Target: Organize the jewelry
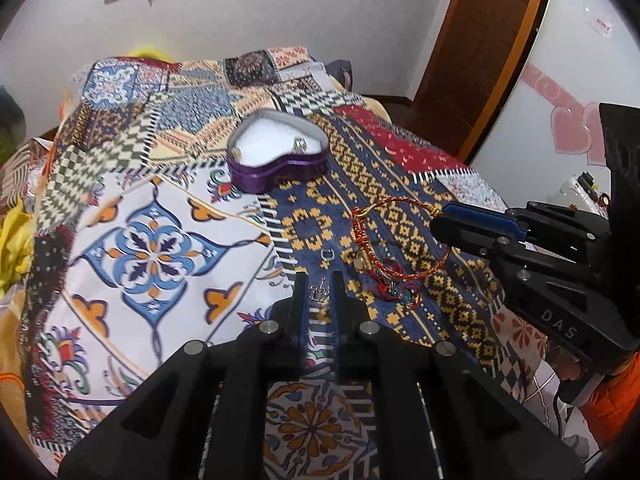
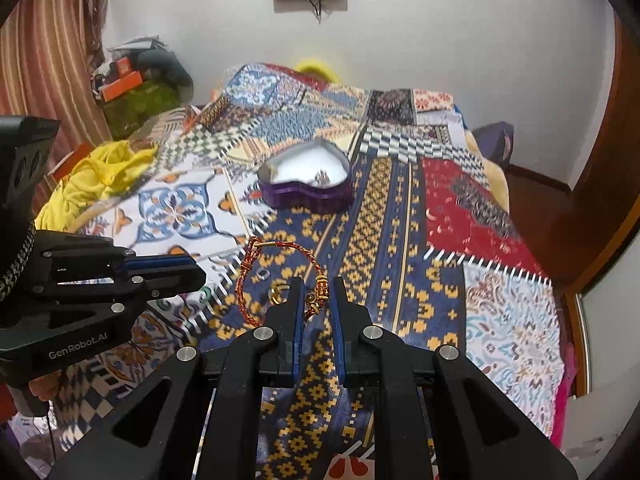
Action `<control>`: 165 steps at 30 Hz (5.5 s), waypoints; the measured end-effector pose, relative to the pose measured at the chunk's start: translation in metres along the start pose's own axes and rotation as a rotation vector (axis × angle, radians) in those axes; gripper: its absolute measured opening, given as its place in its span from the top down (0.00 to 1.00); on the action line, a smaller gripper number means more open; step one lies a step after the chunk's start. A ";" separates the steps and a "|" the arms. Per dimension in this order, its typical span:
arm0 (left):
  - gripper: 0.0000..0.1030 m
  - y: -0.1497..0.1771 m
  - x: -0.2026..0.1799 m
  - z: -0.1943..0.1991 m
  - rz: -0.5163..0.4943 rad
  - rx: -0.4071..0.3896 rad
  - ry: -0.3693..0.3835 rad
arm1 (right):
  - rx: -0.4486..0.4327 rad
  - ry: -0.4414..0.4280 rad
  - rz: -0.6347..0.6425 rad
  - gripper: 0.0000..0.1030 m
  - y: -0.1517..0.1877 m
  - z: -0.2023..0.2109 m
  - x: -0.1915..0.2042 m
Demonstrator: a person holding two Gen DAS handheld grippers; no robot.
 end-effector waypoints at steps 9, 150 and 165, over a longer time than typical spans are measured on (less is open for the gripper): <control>0.92 -0.015 0.009 0.027 0.010 -0.066 -0.009 | -0.059 0.016 0.000 0.89 -0.019 0.016 0.002; 0.80 0.005 -0.011 -0.024 -0.065 0.096 0.044 | 0.132 -0.103 -0.097 0.81 0.026 -0.039 0.000; 0.95 -0.009 -0.029 -0.059 -0.058 0.122 0.069 | 0.072 -0.024 -0.137 0.81 0.021 -0.013 -0.038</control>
Point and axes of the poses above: each gripper's, at about its wrist camera, not at the fingertips, and z roughly against the way its jaws point, x to its left, y to its underside, the point moved 3 cm from there along -z, roughly the way its jaws point, and after that the axes turned 3 degrees about -x, right-handed, at the moved point
